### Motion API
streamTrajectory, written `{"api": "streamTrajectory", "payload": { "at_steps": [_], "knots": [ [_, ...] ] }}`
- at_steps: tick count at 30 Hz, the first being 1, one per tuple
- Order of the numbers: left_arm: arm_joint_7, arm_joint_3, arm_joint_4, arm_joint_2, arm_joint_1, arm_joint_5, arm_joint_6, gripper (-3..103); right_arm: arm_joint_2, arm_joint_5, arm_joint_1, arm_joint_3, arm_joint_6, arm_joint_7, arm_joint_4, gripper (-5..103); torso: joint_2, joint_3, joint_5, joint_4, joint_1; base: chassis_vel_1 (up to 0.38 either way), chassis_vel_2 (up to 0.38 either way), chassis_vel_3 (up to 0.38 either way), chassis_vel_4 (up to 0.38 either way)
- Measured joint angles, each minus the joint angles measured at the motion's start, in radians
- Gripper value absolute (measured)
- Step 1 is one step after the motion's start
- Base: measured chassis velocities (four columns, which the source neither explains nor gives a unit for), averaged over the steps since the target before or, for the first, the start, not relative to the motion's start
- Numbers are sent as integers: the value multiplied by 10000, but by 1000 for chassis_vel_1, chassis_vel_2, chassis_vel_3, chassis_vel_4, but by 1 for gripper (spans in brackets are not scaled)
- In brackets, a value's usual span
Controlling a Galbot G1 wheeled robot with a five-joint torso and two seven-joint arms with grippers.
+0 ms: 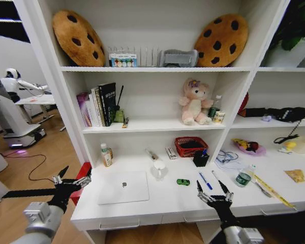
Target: Organize the objects on the table.
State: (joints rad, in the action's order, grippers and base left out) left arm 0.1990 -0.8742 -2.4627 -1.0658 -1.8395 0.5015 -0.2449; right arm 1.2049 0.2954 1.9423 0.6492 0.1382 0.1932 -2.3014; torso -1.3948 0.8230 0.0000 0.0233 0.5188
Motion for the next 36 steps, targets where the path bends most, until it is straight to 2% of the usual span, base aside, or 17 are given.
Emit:
{"api": "streamTrajectory", "payload": {
  "at_steps": [12, 17, 18, 20, 21, 23, 24, 26, 27, 30, 31, 32, 33, 34, 36],
  "knots": [
    [1, 1, 8, 5, 4, 6, -5, 100, -110, 114, -87, -10, 31, -199, 72, 100, 0, 0, -2, -1, 0, -57, -56, 56, 51],
    [-1, 5, 8, 4, 6, 7, -5, 100, -348, 444, -201, -11, 87, -594, 205, 100, 0, 0, 1, 2, 1, -178, -202, 176, 172],
    [-2, 5, 8, 5, 6, 7, -5, 100, -515, 774, -288, 7, 73, -897, 268, 100, 0, 1, 1, 8, 2, -194, -189, 182, 166],
    [-4, 6, 7, 3, 6, 8, -5, 100, -1170, 1658, -677, 24, -174, -1429, 531, 100, 0, 1, 12, -2, 0, -104, -149, 106, 98],
    [-4, 6, 7, 3, 6, 8, -5, 100, -1170, 1658, -677, 24, -174, -1429, 531, 100, 0, 1, 12, -2, 0, -25, -110, 106, 78],
    [-5, 6, 8, 4, 6, 8, -5, 100, -1967, 2176, -1279, 48, -720, -1901, 976, 100, 0, 1, -1, 2, 1, -27, -81, 34, 53],
    [-5, 6, 8, 4, 6, 8, -5, 100, -1967, 2176, -1279, 48, -720, -1901, 976, 100, 0, 1, -1, 2, 1, -28, -52, 3, 28],
    [-2, 3, 8, 6, 6, 8, -5, 100, -2724, 2649, -2183, -92, -891, -2994, 1823, 100, 0, 1, 3, -5, 1, 12, 32, -11, -21],
    [-2, 3, 8, 6, 6, 8, -5, 100, -2724, 2649, -2183, -92, -891, -2994, 1823, 100, 0, 1, 3, -5, 1, 24, 64, -23, -42],
    [0, -1, 11, 8, 7, 8, -5, 100, -3637, 2893, -3722, -393, -714, -5042, 3674, 100, 1, 2, 2, -4, 2, 48, 58, -50, -43],
    [0, -1, 11, 8, 7, 8, -5, 100, -3637, 2893, -3722, -393, -714, -5042, 3674, 100, 1, 2, 2, -4, 2, 38, 54, -27, -46],
    [0, 0, 12, 7, 6, 8, -6, 100, -3753, 2892, -3984, -459, -652, -5460, 4055, 100, 1, 2, -3, -2, 2, 38, 54, 13, -4],
    [-1, 0, 12, 7, 6, 8, -6, 100, -3941, 2874, -4548, -762, -442, -6217, 4789, 100, 0, 1, -2, 1, 2, 0, 0, 0, 0],
    [-1, 0, 12, 7, 6, 8, -6, 100, -3941, 2874, -4548, -762, -442, -6217, 4789, 100, 0, 1, -2, 1, 2, 0, 0, 0, 0],
    [-1, 0, 11, 7, 7, 8, -6, 100, -4053, 2863, -5357, -1400, -112, -6783, 5744, 100, 0, 2, 4, -2, 2, 0, 0, 0, 0]
  ]
}}
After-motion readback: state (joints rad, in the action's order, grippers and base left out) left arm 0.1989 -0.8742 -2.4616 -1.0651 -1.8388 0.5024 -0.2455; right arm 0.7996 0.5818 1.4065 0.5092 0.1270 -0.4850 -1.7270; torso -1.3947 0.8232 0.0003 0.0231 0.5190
